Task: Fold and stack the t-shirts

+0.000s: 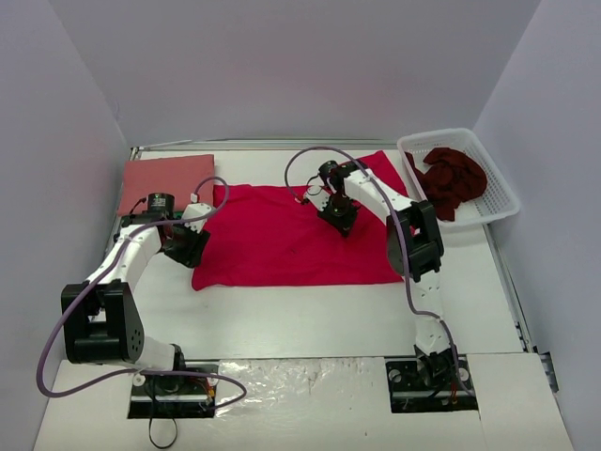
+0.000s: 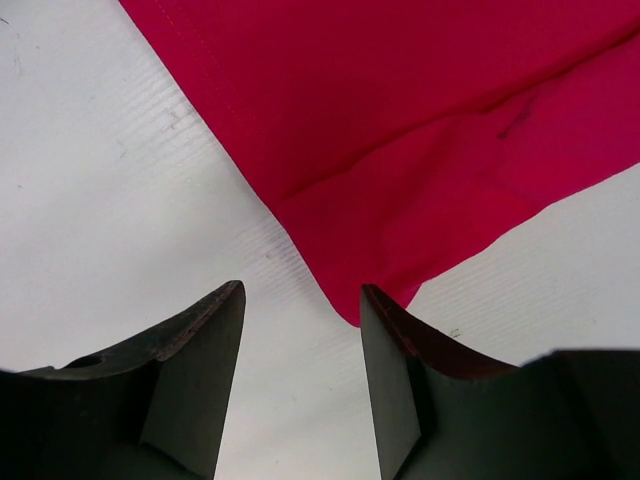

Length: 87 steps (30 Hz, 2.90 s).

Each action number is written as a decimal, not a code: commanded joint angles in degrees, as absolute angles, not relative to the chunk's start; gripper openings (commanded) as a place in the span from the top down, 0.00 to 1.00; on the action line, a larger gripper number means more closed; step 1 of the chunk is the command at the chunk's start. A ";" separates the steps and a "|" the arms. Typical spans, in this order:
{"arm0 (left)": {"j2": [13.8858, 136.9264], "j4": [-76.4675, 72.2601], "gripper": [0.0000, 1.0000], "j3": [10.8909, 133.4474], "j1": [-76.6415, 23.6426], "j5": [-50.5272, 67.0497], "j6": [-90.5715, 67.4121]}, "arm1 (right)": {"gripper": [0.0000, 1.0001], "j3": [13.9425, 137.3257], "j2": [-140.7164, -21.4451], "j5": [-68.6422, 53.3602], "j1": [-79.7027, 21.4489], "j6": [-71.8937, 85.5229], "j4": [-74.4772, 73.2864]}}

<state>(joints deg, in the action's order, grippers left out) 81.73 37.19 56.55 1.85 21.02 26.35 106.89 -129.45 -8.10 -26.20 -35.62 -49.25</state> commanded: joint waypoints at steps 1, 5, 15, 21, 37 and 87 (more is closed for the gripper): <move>81.39 38.41 0.51 57.66 2.29 22.23 26.81 | 1.00 109.95 -130.60 -5.19 -26.89 -35.95 -52.91; 81.65 38.50 0.51 57.74 2.37 22.24 26.89 | 0.92 111.00 -131.48 -3.87 -27.33 -36.56 -53.26; 82.18 38.85 0.51 57.74 2.29 22.32 26.98 | 0.64 113.03 -131.49 -1.14 -28.39 -37.00 -53.35; 81.83 39.20 0.51 57.92 2.37 22.06 26.98 | 0.59 114.61 -130.96 -2.02 -28.83 -37.70 -52.30; 80.25 41.66 0.48 58.97 2.11 22.76 29.70 | 0.39 106.80 -112.96 2.28 -26.29 -32.35 -42.45; 104.42 39.11 0.98 65.66 -8.87 18.46 42.18 | 1.00 74.72 -110.92 -0.53 -15.03 -27.42 -38.15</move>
<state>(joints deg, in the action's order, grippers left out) 103.83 33.80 67.70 -8.05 18.46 39.59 77.80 -113.99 -1.43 -15.33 -27.03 -35.05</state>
